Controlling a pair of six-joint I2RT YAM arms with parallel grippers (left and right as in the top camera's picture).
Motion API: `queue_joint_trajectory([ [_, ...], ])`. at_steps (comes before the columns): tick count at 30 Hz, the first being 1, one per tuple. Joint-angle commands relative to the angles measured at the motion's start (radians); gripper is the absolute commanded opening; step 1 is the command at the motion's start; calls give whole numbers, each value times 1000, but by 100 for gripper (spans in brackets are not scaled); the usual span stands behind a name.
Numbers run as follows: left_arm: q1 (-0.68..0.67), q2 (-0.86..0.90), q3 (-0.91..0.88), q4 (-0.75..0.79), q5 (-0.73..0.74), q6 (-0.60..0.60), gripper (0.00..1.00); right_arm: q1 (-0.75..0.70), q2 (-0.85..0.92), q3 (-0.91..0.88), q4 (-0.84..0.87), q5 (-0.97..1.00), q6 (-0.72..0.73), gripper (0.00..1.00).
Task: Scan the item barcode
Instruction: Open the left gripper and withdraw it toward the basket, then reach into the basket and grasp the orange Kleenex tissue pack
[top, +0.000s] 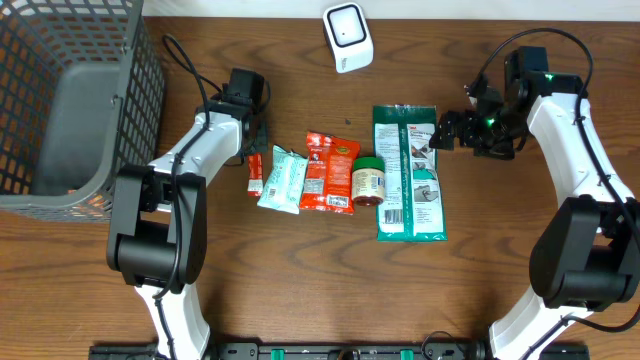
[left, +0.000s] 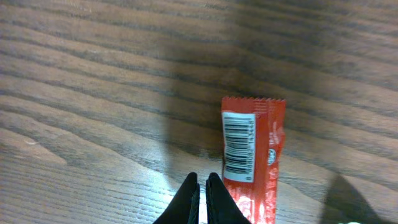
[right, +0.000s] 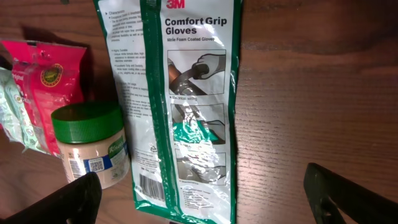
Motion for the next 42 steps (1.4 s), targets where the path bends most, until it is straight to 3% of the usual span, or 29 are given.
queue_joint_trajectory([
  [1,4,12,-38,26,-16,-7,8,1,3,12,1,2,-16,99],
  [13,4,9,-58,58,203,53,8,1,3,12,1,2,-16,99],
  [21,14,-95,-21,36,33,66,9,1,3,12,1,2,-16,99],
  [24,22,-209,48,-13,1,66,17,1,3,12,1,2,-16,99],
  [28,36,-372,193,-101,-6,66,47,2,3,12,1,2,-16,99],
  [30,48,-435,268,-131,-43,65,54,2,3,12,1,2,-16,99],
  [35,144,-544,407,-167,-203,-28,59,2,3,12,1,2,-16,99],
  [42,410,-528,414,-308,-201,-201,60,2,3,12,1,2,-16,99],
])
